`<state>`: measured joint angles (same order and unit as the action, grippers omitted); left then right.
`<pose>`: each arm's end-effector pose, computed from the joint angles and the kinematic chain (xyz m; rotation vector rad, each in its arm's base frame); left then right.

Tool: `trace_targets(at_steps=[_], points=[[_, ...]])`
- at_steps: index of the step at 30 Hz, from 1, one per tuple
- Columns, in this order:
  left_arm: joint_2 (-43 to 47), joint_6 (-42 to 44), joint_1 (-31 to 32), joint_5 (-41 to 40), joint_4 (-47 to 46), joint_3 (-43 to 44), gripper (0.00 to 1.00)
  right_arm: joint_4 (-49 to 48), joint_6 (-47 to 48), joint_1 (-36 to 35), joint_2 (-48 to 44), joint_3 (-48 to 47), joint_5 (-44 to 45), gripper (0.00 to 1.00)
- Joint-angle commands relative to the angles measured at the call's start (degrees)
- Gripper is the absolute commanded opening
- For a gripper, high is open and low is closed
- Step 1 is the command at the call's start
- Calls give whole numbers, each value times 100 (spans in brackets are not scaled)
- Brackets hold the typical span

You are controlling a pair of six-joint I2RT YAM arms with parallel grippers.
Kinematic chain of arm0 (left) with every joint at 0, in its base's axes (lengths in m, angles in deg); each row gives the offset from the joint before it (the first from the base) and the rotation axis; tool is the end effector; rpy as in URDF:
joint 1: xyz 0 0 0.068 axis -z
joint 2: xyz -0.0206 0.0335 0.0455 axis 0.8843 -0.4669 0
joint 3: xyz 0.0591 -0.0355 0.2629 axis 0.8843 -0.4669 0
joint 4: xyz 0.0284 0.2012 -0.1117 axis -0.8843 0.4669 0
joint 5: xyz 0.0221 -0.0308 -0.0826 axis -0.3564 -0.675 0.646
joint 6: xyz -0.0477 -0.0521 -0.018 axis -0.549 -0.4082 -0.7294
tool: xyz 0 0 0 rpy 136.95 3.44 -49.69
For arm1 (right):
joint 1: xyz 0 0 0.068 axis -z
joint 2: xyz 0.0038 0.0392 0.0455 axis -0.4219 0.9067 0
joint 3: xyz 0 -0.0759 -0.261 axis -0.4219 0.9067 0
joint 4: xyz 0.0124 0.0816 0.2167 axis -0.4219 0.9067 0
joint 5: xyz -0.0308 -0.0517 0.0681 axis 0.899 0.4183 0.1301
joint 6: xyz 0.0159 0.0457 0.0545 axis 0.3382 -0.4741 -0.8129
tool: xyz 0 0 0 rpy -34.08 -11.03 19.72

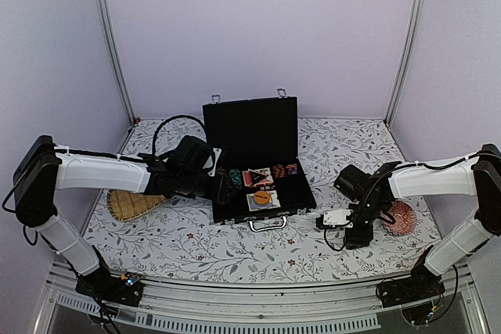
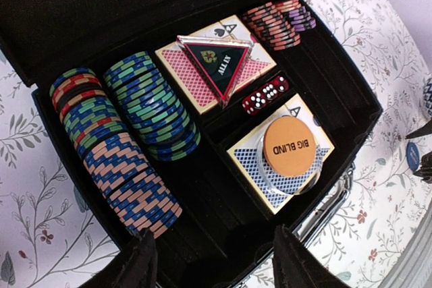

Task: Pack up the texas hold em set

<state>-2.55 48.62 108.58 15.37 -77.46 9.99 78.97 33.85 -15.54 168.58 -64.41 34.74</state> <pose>0.2264 -0.2352 0.1945 0.3918 2.4081 -0.5701 0.1586 0.1357 0.1441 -1.9834 2.3379 0.0053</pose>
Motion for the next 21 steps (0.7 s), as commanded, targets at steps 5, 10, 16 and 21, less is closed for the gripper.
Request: trace_targets(at_steps=[5,10,16,21], points=[[68,49,-66,41,-110,-103,59,483,-17,-3,-85,-77,63,64],[79,49,-63,47,-117,-124,58,331,-64,-6,75,-21,47,63],[132,31,-67,10,-127,-179,58,191,-150,-9,168,8,-6,57],[87,22,-67,25,-171,-177,58,139,-243,-4,187,86,-73,52]])
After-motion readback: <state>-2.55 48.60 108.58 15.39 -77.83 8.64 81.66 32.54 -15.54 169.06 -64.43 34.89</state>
